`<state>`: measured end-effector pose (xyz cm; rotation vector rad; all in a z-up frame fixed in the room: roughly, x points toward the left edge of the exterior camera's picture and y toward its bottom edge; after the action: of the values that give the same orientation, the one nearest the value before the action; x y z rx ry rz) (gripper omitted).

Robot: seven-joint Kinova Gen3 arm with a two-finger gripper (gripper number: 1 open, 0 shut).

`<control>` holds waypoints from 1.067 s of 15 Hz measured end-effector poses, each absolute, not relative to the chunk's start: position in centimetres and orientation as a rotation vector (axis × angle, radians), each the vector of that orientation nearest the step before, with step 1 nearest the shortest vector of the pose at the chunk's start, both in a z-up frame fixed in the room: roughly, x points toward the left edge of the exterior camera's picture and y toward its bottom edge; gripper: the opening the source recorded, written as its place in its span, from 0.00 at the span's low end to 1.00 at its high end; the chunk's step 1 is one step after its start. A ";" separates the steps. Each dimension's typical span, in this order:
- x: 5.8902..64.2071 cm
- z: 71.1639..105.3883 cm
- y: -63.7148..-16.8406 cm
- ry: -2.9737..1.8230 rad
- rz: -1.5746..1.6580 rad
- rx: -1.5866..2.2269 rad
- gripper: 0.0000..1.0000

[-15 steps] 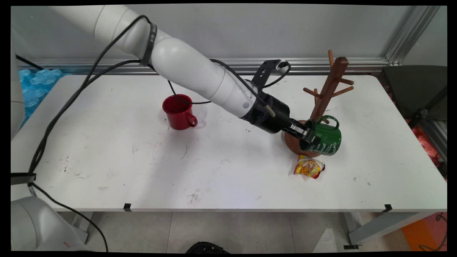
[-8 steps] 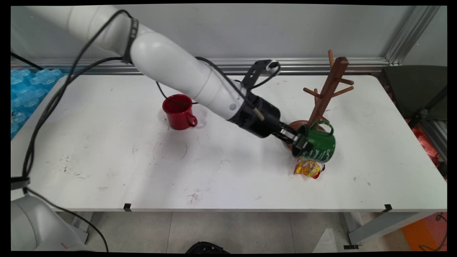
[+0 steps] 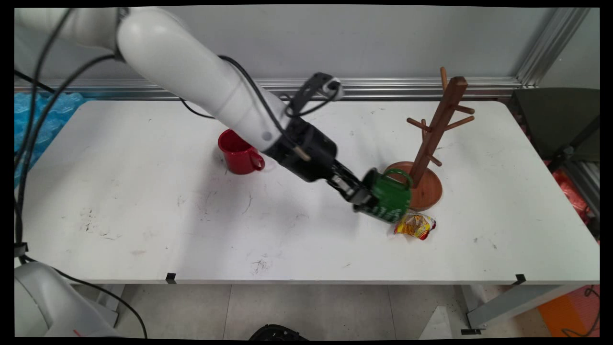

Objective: Place the picked object on the table

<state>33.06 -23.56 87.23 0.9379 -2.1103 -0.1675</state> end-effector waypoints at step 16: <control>42.7 95.1 -22.8 -2.515 0.150 0.905 0.00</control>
<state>42.66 -22.80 95.13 0.9045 -2.5148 0.1504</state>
